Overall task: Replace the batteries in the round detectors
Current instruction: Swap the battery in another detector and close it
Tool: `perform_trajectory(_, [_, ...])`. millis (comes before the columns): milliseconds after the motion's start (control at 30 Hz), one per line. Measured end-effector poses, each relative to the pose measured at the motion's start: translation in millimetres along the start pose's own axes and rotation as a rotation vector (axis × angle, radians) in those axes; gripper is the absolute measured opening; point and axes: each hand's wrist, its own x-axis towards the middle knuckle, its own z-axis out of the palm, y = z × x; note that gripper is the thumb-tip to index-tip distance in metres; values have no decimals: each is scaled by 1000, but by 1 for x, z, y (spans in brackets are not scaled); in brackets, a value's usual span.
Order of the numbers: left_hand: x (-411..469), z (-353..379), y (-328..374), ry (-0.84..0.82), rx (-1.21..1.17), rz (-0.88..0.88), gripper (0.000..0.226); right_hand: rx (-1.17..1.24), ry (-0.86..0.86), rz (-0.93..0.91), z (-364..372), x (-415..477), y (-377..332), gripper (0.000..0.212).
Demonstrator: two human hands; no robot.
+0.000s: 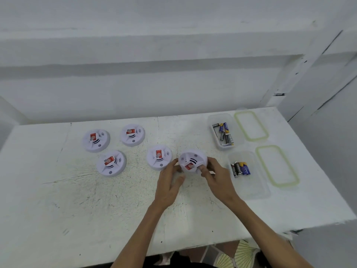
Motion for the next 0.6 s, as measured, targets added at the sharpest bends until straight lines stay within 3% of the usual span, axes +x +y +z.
perform_trajectory(200, [12,8,6,63,1,-63,44,154,6,102,7,8,2,30])
perform_trajectory(333, [34,19,18,72,-197,-207,44,324,15,216,10,12,-2,26])
perform_trajectory(467, [46,18,19,133,-443,-257,38,416,-80,329,12,15,-2,15])
perform_trajectory(600, [54,15,18,173,-501,-319,30,509,-1,410,11,23,-11,34])
